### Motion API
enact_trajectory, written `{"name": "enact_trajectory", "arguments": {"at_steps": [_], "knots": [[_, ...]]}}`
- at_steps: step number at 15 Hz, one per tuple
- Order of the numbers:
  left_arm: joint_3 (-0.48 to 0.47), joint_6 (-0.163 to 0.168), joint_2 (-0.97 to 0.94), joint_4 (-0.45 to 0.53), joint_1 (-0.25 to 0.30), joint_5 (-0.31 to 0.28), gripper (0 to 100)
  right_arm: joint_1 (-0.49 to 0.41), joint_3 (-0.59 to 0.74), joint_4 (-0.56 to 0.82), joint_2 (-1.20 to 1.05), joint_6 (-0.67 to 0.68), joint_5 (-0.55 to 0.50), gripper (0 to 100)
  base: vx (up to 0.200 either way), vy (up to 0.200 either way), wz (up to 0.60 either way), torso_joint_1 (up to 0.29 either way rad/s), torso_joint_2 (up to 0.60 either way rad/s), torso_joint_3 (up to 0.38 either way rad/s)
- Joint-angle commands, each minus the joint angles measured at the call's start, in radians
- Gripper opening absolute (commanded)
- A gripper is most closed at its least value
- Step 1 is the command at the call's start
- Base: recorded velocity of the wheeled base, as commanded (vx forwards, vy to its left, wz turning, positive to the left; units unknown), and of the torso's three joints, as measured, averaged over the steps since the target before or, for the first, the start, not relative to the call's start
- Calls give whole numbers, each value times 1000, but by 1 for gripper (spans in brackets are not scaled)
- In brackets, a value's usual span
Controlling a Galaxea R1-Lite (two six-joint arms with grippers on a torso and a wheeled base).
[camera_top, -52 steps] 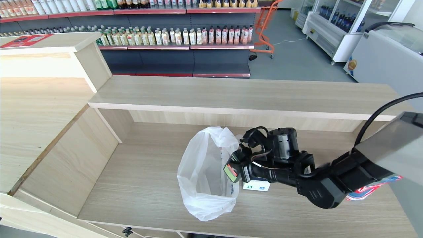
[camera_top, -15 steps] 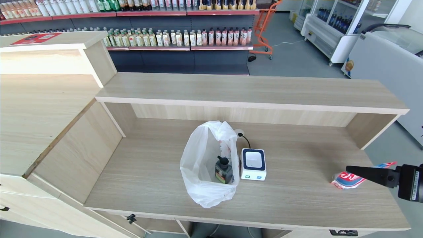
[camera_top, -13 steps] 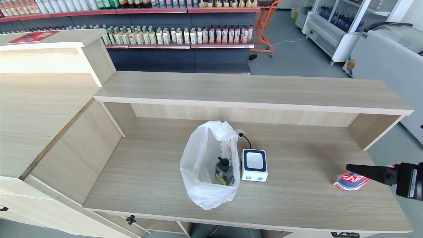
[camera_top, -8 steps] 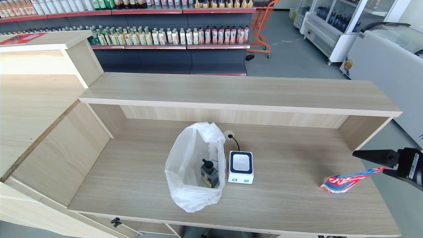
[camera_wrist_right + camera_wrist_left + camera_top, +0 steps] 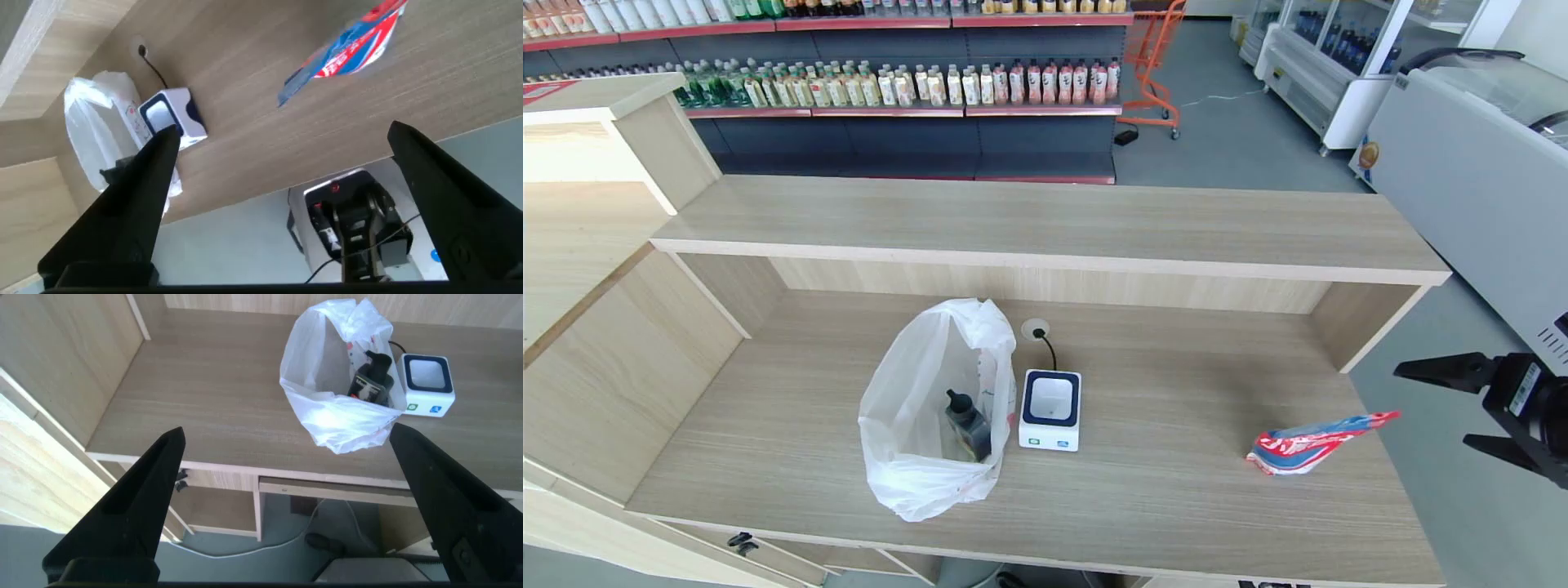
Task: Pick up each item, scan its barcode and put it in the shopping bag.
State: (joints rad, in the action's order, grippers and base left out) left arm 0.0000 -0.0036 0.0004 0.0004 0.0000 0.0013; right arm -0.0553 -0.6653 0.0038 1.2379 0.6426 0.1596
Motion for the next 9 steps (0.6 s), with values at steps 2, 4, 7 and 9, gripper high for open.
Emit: {"name": "enact_trajectory", "arguments": {"at_steps": [2, 4, 7, 9], "knots": [[0, 2, 0, 0, 0, -1, 100, 0, -17, 53, 55, 75, -29, 100, -100, -100, 0, 4, 4, 1], [0, 2, 0, 0, 0, 0, 100, 0, -22, 62, 81, 120, -57, 100, 0, 0, 0, 0, 0, 0], [0, 2, 0, 0, 0, -1, 100, 0, -83, 53, 180, 177, -117, 100, 0, 0, 0, 0, 0, 0], [0, 2, 1, 0, 0, -1, 100, 3, -149, 53, 252, 201, -123, 100, 0, 0, 0, 0, 0, 0]]}}
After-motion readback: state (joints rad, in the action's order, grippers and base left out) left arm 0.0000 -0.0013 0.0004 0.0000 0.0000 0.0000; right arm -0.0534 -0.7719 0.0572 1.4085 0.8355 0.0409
